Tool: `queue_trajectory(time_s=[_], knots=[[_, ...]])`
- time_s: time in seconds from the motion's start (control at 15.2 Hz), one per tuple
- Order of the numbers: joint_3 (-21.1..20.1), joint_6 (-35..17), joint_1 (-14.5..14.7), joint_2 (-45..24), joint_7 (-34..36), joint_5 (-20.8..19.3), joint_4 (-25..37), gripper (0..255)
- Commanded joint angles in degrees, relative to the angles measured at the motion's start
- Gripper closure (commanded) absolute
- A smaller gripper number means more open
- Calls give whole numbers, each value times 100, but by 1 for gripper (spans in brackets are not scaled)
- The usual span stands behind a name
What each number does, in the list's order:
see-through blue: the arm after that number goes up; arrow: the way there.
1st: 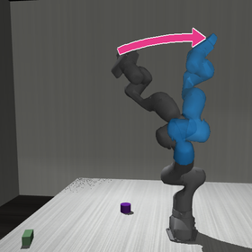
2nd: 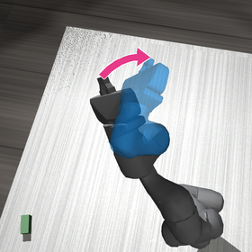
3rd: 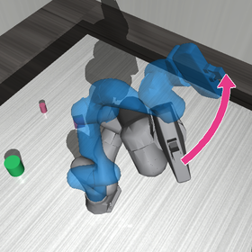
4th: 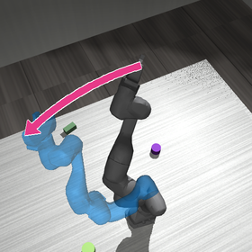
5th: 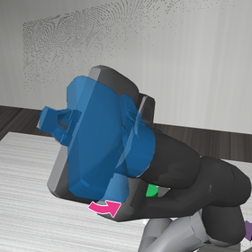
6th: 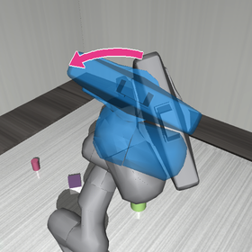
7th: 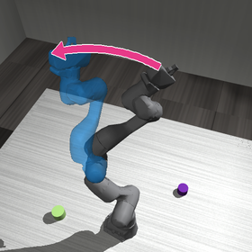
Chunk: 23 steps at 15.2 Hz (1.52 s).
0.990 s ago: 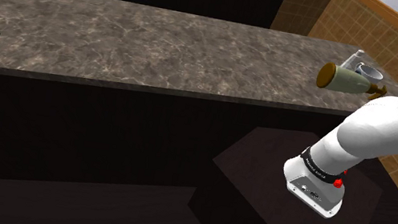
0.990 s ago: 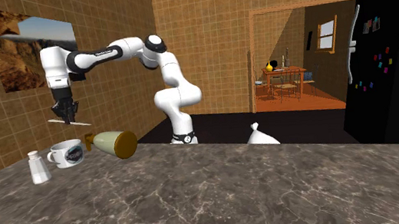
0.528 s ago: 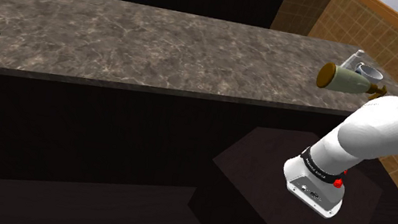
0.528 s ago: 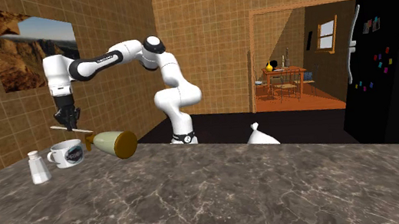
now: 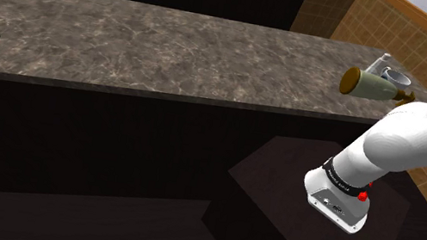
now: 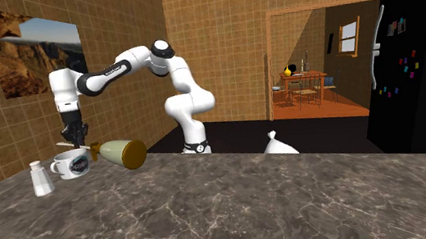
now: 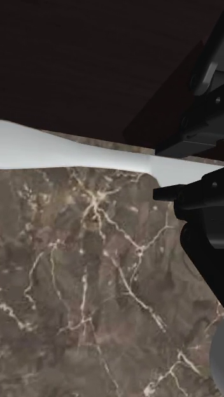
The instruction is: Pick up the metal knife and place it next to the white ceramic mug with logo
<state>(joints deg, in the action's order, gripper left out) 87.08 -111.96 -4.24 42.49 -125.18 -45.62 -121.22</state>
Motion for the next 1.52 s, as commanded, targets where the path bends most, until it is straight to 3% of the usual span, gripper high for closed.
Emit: queue_trajectory(time_s=[0.0, 0.2, 0.73, 0.79, 1.12, 1.32, 1.45], knots=[[139, -133, 65, 21, 46, -86, -79, 255], [378, -331, 188, 62, 112, -227, -174, 255], [378, -331, 188, 63, 113, -228, -174, 255], [378, -331, 188, 63, 113, -228, -174, 0], [378, -331, 188, 63, 113, -228, -174, 0], [-137, 100, -83, -27, -36, 78, 41, 0], [-263, 219, -142, -44, -70, 149, 110, 0]])
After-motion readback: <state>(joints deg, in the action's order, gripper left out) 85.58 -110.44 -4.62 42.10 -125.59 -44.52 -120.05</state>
